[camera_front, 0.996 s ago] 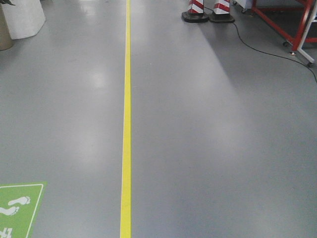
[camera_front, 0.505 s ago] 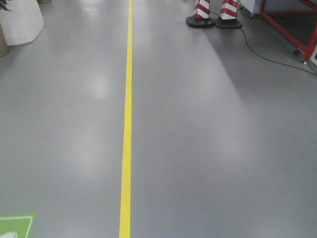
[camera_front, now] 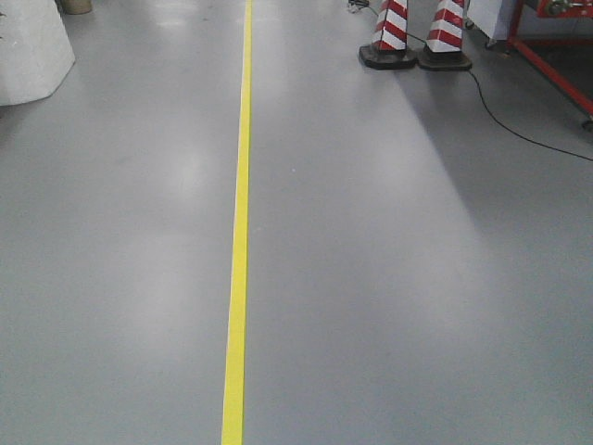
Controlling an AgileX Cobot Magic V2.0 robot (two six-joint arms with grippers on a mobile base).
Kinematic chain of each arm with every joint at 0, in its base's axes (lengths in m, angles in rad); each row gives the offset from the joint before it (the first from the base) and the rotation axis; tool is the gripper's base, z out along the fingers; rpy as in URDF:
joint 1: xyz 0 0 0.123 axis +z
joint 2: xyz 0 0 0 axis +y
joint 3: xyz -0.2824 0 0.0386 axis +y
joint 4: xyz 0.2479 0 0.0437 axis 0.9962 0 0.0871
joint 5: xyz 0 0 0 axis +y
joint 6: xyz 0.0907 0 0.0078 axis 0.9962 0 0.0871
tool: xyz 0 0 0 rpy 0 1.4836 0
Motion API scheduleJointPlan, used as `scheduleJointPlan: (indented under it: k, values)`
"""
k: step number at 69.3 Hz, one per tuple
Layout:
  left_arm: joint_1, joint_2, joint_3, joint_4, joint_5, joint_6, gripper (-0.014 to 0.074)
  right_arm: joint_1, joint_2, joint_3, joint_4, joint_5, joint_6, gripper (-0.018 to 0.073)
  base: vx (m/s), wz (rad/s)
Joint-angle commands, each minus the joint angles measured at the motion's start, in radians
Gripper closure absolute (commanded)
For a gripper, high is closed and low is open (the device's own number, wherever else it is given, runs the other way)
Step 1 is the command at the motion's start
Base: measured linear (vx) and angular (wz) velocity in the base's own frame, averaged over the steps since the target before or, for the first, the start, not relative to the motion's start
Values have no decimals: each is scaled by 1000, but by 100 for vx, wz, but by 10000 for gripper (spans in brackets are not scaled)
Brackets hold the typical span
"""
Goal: Move and align brake pads A on conveyor
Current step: 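Drive along the yellow floor line past the striped cones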
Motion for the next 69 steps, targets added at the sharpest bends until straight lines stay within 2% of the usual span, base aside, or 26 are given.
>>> scheduleJointPlan:
  k: [1,69]
  values:
    - [3,11,-24,9,-81,1,603,-5,2,-27,-8,-83,-2,571,68,5]
    - [3,8,-24,9,-80,1,603,-5,2,-27,-8,-82,-2,571,74,7]
